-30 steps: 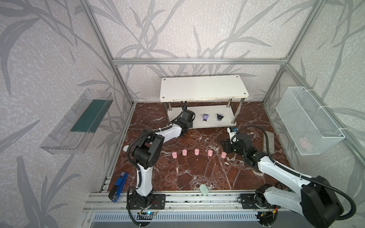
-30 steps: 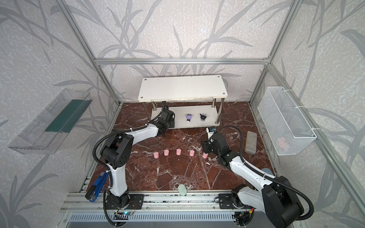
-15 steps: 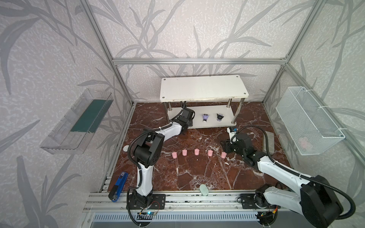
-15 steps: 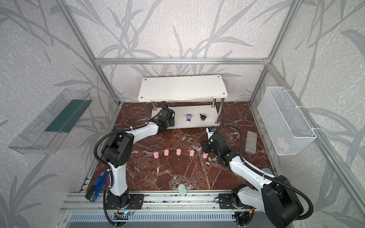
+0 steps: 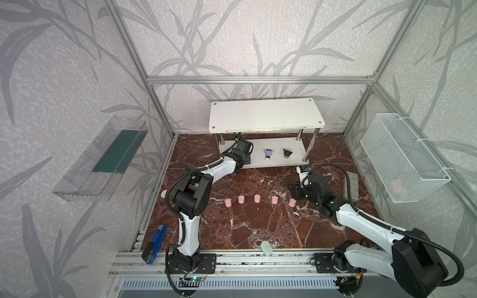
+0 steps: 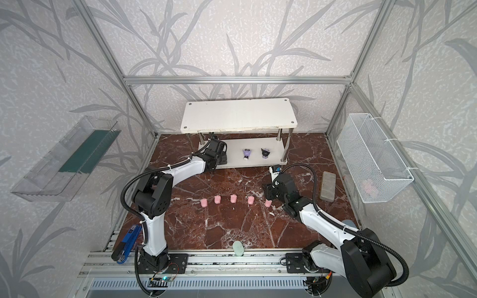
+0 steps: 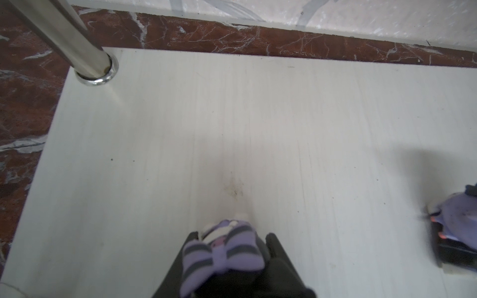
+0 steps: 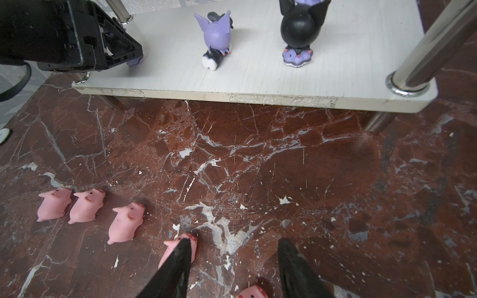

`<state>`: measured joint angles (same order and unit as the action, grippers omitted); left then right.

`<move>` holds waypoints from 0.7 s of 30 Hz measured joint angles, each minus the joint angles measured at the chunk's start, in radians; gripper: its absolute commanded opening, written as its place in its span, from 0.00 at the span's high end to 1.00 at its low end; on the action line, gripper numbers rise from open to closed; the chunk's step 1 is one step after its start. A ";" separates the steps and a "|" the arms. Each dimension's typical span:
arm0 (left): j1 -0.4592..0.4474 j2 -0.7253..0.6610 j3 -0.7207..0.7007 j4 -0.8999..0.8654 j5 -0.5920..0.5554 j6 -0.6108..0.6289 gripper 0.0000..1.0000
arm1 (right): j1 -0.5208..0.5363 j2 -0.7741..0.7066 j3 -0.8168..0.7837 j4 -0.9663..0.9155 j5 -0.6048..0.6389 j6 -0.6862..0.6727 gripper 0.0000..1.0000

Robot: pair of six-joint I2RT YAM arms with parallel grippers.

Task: Organize plastic toys on shelves
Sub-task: Place the plastic toy on the shelf.

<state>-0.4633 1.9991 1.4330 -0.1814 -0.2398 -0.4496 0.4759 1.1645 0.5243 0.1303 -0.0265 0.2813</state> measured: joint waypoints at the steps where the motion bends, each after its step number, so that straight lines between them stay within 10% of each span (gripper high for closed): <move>1: 0.000 0.000 0.002 -0.007 0.001 0.000 0.67 | 0.000 0.000 0.000 0.000 0.000 0.000 0.45; 21: 0.000 0.001 0.005 -0.036 0.003 -0.014 0.54 | 0.000 0.015 0.000 0.003 0.000 0.001 0.45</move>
<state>-0.4633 2.0003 1.4376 -0.2173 -0.2371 -0.4641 0.4755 1.1797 0.5243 0.1333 -0.0269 0.2821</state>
